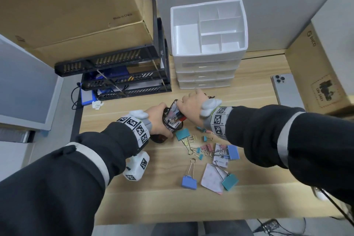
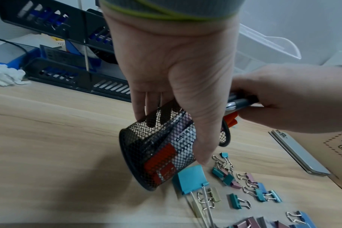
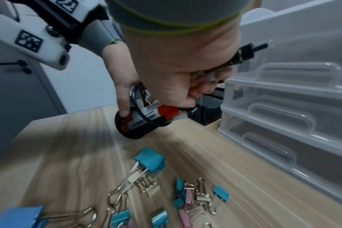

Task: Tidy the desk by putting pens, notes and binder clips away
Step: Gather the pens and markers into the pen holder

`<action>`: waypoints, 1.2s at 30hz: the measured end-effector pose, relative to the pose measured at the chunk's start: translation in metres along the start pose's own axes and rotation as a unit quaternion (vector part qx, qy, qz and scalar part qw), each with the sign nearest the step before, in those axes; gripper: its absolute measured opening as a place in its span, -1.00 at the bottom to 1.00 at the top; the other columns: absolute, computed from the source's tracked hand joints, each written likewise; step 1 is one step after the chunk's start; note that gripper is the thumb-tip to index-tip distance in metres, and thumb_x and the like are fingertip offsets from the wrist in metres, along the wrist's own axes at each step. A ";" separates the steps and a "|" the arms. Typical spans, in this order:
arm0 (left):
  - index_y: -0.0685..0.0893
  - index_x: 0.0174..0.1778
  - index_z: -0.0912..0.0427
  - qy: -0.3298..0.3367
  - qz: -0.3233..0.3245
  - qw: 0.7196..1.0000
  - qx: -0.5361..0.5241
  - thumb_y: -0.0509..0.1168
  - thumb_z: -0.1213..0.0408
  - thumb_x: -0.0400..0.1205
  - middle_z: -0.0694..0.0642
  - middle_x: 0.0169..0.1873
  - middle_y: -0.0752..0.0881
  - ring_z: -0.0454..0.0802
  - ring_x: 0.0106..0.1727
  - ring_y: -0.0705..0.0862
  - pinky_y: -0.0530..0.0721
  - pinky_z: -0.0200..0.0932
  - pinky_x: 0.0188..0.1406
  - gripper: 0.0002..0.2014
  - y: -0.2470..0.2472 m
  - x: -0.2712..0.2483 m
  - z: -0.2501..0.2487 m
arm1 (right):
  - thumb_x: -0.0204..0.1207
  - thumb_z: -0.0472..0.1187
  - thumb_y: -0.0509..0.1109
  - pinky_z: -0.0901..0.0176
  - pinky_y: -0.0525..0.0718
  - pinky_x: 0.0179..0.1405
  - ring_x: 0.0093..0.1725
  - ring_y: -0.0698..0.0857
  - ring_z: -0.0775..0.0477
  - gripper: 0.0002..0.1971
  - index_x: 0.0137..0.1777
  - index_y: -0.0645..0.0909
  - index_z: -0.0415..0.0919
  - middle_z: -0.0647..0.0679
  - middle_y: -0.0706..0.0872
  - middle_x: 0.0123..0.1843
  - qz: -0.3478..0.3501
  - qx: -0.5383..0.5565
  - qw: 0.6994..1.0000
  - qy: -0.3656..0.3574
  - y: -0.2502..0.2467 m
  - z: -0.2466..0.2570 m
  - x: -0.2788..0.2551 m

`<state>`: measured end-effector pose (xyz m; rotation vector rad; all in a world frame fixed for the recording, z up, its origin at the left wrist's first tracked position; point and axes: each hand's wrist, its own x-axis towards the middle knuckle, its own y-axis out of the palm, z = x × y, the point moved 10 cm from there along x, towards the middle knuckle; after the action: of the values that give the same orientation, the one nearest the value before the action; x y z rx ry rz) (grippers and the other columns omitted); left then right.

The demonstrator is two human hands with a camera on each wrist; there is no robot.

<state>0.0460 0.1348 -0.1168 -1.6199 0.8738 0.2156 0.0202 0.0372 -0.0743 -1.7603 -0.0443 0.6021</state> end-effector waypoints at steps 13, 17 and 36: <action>0.50 0.32 -0.04 0.036 -0.003 0.997 -0.066 0.72 -0.07 -0.01 -0.07 0.06 0.74 0.03 0.07 0.73 0.73 0.01 0.14 -0.04 0.008 -0.008 -0.010 | 0.60 -0.10 0.38 -0.03 0.44 0.17 0.19 0.64 -0.16 -0.68 0.33 0.55 -0.10 -0.06 0.69 0.27 -0.041 0.015 0.994 -0.095 -0.020 0.043 -0.005; 0.48 0.39 0.00 0.041 -0.020 0.996 -0.078 0.75 -0.01 0.06 -0.04 0.11 0.73 0.02 0.11 0.71 0.71 -0.02 0.15 -0.03 0.001 -0.010 -0.011 | 0.52 -0.02 0.45 0.02 0.51 0.07 0.20 0.63 -0.12 -0.64 0.29 0.62 -0.05 -0.01 0.67 0.26 -0.078 0.092 0.982 -0.145 -0.035 0.038 -0.010; 0.55 0.11 -0.06 0.115 -0.054 0.978 -0.164 0.71 -0.10 -0.01 -0.12 -0.07 0.75 -0.10 -0.06 0.74 0.75 -0.07 -0.03 -0.20 -0.014 0.001 -0.061 | 0.22 0.13 0.75 0.30 0.70 0.12 0.10 0.75 0.13 -0.25 0.40 0.53 0.10 0.15 0.75 0.12 0.070 0.622 0.777 0.075 0.080 -0.037 -0.053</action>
<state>0.0359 0.0788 -0.0904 -2.0254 0.9581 0.1007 -0.0329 -0.0367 -0.1227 -0.4905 0.5035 0.4079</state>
